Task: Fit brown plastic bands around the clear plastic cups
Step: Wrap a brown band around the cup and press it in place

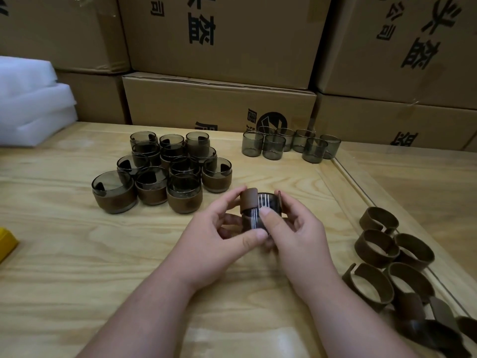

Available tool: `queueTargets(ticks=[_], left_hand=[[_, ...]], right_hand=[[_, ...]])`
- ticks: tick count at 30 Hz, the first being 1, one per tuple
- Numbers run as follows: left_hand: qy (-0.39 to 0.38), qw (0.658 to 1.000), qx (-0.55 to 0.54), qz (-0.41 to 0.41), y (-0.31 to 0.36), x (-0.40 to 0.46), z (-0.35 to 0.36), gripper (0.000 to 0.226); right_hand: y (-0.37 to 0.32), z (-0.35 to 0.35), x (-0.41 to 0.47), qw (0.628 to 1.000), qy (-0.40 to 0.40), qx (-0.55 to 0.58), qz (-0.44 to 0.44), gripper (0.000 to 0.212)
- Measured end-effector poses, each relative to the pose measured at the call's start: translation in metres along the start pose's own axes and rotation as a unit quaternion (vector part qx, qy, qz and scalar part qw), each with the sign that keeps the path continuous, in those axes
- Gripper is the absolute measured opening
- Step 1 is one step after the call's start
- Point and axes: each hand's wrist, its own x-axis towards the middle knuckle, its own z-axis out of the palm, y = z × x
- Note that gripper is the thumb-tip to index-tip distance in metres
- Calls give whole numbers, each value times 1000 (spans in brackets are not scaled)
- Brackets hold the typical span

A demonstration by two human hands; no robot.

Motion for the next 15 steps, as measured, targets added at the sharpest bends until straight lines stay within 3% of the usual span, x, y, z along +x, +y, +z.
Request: queueTargets(ticks=[4,6,9,15], left_hand=[[25,997,68,9,2,0,0,82],[44,994,94,25,0,1,0,77],[64,995,76,15,-3,4,-5,70],[53,999,3,5,-4,6,-8,47]], right_hand=[[-3,0,1,999,5,39,19,45],[-5,-1,0,998,-9,59,19,48],[-8,-4,1,996,-53,71,31,62],[-4,-5,5,994,-61,82,33,57]])
